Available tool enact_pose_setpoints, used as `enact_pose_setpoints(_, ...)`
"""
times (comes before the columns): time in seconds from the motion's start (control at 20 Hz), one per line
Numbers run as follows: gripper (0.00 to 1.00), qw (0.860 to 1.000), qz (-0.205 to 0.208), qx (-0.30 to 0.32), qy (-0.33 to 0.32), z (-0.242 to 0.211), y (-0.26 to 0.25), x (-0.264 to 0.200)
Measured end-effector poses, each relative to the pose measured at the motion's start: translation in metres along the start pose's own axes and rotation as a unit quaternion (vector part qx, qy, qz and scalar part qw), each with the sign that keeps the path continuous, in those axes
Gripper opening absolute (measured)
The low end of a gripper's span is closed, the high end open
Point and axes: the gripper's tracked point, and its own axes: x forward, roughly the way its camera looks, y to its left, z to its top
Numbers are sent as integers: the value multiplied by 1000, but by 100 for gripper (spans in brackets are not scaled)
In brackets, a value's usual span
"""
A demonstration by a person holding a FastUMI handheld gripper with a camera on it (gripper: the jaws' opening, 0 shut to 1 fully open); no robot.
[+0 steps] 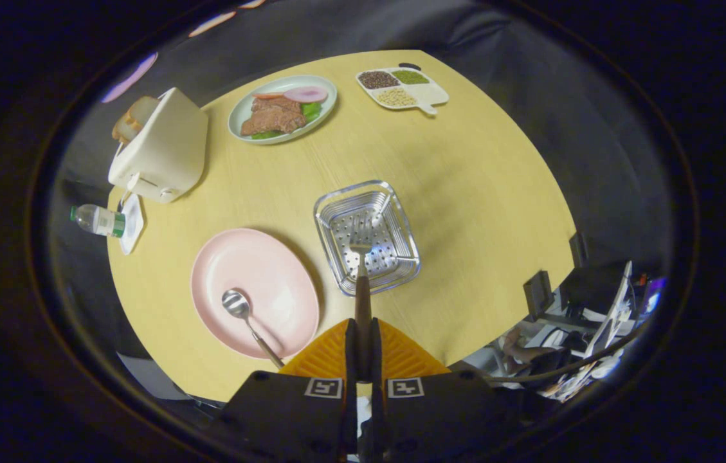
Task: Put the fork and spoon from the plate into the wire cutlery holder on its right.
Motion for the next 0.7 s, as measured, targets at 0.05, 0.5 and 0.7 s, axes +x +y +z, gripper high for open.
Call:
enact_pose_setpoints(0.05, 29, 1000, -2, -7, 1, 0, -3, -6)
enact_pose_setpoints(0.5, 99, 998, -14, -10, -62, 4, -19, -42)
enact_pose_setpoints(0.7, 99, 995, -17, -33, -87, -2, -6, -60)
